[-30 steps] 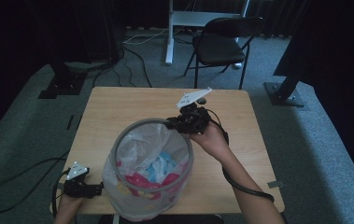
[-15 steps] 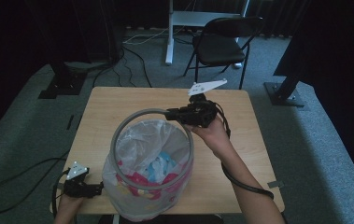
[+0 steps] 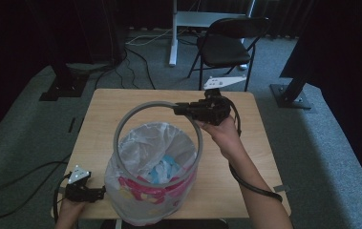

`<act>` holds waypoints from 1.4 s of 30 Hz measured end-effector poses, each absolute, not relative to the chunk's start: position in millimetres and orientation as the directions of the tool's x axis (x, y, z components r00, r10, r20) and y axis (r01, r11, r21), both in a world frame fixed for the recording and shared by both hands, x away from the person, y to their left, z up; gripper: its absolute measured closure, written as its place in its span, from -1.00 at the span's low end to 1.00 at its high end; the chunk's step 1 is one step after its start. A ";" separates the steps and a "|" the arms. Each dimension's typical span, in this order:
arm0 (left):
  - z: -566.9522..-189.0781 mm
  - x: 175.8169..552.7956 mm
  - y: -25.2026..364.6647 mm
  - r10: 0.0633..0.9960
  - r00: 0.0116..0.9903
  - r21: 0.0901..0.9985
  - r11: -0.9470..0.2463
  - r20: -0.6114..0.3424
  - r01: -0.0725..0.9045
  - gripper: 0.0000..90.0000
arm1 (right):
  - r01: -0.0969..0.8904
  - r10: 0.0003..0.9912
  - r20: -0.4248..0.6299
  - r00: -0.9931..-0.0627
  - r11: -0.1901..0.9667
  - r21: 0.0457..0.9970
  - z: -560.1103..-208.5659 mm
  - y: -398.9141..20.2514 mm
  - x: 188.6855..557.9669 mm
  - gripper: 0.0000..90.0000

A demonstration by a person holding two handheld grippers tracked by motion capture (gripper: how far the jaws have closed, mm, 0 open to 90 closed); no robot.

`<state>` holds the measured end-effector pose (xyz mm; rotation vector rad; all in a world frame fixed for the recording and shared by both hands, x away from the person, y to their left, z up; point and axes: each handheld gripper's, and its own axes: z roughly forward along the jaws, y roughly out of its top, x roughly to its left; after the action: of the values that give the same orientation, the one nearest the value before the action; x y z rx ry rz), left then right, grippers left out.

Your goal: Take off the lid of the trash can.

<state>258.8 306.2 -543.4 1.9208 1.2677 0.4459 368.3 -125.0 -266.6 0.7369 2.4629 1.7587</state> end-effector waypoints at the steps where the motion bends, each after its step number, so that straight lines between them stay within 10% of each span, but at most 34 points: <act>1: -543.5 258.8 306.4 0.888 0.443 0.762 -0.201 -0.124 0.616 -1.00 | 0.371 0.399 0.259 -0.880 0.237 0.898 -267.6 -131.7 369.9 0.82; 42: -543.6 258.6 305.6 0.892 0.435 0.755 -0.202 -0.120 0.623 -1.00 | 0.471 0.666 0.358 -0.654 -0.011 0.882 -297.1 -308.2 354.2 0.82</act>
<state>258.6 305.6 -543.6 1.9253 1.2785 0.4467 354.2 -308.2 -297.1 1.2150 2.0835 1.7398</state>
